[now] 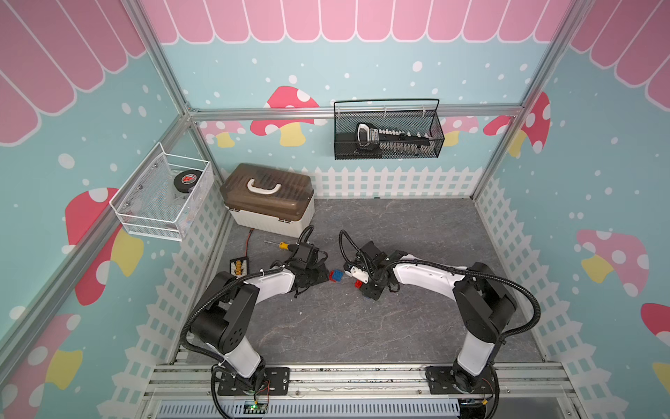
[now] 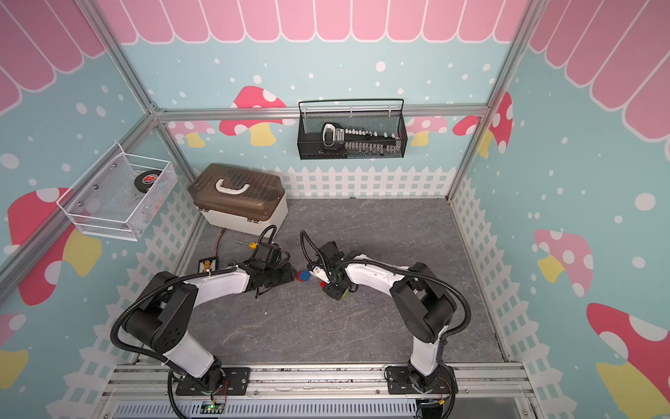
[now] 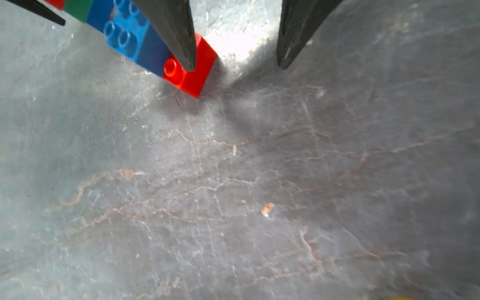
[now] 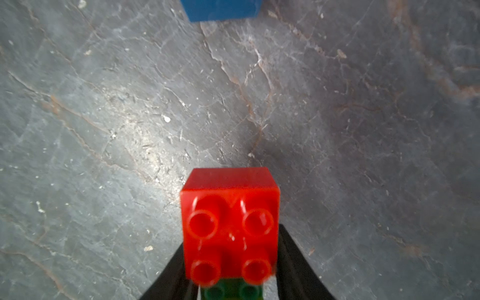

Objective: Assemble the letter y with lego
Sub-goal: Adjust the lego brick at the center of the board.

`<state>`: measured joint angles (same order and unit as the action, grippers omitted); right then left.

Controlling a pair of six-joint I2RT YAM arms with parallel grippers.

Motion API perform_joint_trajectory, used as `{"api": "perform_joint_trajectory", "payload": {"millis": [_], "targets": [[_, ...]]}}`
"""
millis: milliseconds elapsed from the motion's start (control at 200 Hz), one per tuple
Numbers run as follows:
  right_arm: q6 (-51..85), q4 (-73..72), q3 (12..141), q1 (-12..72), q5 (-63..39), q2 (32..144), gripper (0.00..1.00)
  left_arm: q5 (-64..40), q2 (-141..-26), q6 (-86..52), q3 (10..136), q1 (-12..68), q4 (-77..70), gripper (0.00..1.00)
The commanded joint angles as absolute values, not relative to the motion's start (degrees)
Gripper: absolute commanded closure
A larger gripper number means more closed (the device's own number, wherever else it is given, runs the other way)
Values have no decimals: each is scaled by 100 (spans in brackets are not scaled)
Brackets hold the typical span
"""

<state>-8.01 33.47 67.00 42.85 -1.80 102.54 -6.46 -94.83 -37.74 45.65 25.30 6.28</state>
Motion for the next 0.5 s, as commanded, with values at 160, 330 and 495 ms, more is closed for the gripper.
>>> {"api": "perform_joint_trajectory", "payload": {"millis": [160, 330, 495], "targets": [[-689, 3511, 6565, 4228, -371, 10168, 56, -798, -9389, -3937, 4239, 2737, 510, 50], [-646, 3543, 6574, 4228, -396, 10256, 56, -753, -9201, -3968, 4158, 2830, 560, 49], [-654, 3584, 6617, 4228, -470, 10339, 57, -624, -9023, -3936, 4100, 2795, 637, 49]]}}
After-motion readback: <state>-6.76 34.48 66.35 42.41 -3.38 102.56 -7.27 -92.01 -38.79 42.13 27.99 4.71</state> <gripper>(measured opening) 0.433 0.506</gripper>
